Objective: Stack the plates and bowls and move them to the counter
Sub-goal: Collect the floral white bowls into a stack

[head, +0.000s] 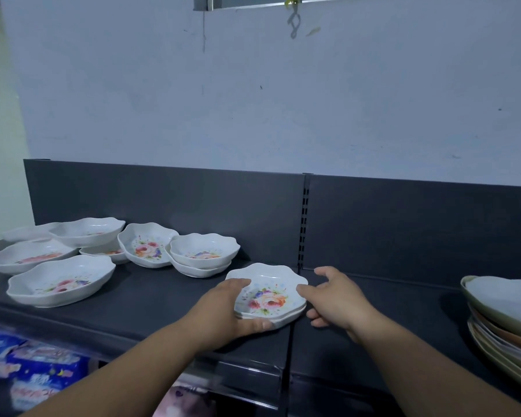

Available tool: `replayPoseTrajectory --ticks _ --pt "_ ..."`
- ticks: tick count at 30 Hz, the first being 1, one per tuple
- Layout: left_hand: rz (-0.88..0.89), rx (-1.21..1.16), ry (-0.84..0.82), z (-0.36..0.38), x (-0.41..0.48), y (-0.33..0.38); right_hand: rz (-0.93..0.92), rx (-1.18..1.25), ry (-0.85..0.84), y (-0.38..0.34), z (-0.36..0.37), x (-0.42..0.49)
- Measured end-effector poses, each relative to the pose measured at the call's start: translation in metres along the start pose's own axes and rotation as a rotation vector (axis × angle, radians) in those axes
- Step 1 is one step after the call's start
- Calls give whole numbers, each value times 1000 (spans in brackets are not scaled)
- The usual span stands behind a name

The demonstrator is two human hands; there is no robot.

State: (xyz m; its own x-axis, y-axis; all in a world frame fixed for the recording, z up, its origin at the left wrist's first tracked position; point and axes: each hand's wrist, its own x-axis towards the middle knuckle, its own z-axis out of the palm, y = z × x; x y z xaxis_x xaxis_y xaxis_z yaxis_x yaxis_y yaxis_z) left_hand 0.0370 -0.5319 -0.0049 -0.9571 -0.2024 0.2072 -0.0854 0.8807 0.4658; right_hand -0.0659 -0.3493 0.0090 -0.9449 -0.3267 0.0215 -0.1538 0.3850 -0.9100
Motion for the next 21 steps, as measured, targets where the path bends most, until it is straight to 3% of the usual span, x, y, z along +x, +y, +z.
replayPoseTrajectory --ticks 8,13,21 --pt "3 -27 121 3 -8 3 -97 -129 38 -7 -8 -6" --pt "-4 -45 309 -2 -12 -8 -202 -142 31 -19 0 -5" --pt "-166 -82 464 -46 0 -63 -240 -141 -21 -54 51 9"
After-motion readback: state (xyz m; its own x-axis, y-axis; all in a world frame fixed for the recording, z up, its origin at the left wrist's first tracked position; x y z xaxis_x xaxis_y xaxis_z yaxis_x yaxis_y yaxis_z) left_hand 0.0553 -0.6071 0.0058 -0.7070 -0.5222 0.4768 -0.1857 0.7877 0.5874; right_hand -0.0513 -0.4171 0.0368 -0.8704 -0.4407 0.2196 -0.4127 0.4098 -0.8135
